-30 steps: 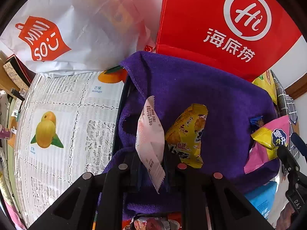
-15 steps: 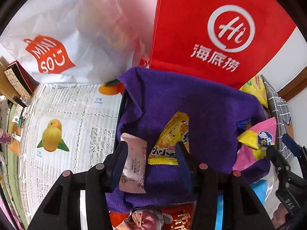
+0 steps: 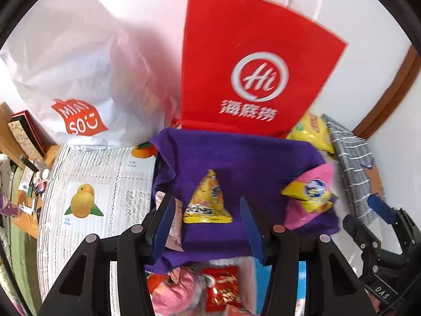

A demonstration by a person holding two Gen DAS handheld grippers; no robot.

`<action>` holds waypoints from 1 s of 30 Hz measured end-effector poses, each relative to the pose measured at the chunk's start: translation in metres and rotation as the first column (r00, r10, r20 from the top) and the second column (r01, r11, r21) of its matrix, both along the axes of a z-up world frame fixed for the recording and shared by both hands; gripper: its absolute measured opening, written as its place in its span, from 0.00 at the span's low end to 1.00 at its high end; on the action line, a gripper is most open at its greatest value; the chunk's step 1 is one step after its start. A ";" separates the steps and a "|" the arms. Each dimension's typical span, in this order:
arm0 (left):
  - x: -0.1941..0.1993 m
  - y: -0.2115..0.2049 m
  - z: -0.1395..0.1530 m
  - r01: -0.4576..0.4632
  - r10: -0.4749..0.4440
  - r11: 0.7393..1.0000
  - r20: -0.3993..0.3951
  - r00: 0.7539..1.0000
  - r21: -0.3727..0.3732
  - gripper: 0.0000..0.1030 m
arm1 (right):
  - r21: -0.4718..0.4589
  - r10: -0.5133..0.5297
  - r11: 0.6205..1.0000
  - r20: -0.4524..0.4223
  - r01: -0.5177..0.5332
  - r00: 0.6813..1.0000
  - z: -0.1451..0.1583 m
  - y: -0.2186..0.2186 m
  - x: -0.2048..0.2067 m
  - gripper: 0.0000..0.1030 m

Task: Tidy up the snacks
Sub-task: 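Lower the packets onto the towel and open both grippers, then move both open tools back toward the scattered snacks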

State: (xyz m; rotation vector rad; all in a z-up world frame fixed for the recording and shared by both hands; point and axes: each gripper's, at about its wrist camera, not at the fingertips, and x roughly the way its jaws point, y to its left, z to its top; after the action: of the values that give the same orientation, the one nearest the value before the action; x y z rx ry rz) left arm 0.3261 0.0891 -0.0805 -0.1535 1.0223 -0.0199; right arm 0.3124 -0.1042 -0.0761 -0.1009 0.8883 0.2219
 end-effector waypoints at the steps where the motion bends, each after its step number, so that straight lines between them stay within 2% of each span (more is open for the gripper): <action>1: -0.005 -0.003 0.007 0.012 -0.012 1.000 0.014 1.000 -0.002 0.47 | 0.014 -0.005 1.000 0.013 0.005 1.000 0.005 -0.003 -0.008 0.72; 4: -0.020 -0.011 0.028 0.044 -0.045 0.999 0.060 0.997 0.013 0.48 | 0.043 -0.018 0.999 0.029 0.017 0.999 0.014 -0.011 -0.026 0.72; 7: -0.037 -0.014 0.045 0.065 -0.067 0.998 0.104 0.992 0.024 0.50 | 0.031 -0.036 0.999 0.062 0.034 0.997 0.021 -0.014 -0.049 0.72; 12: -0.065 -0.004 0.050 0.049 -0.051 0.998 0.122 0.991 0.026 0.50 | -0.006 -0.030 1.000 0.063 0.031 0.998 0.017 -0.012 -0.081 0.72; 19: -0.107 0.026 0.036 -0.003 0.000 1.000 0.099 0.995 0.026 0.50 | 0.033 0.025 0.999 -0.041 -0.023 0.999 -0.025 -0.004 -0.123 0.72; 23: -0.126 0.034 0.018 -0.011 0.010 1.000 0.068 0.998 0.025 0.50 | -0.015 0.077 0.997 -0.063 -0.078 0.995 -0.053 0.005 -0.147 0.72; 30: -0.150 0.031 -0.005 0.002 -0.003 1.000 0.037 0.999 0.029 0.51 | -0.035 0.044 0.998 -0.146 -0.049 0.988 -0.094 0.008 -0.159 0.72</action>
State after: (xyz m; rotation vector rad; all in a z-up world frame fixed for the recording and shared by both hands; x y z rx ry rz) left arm 0.1764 0.1197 -0.0860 -0.1254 0.9854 -0.0099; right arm 0.1533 -0.0966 -0.1699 -0.1431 1.0359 0.2579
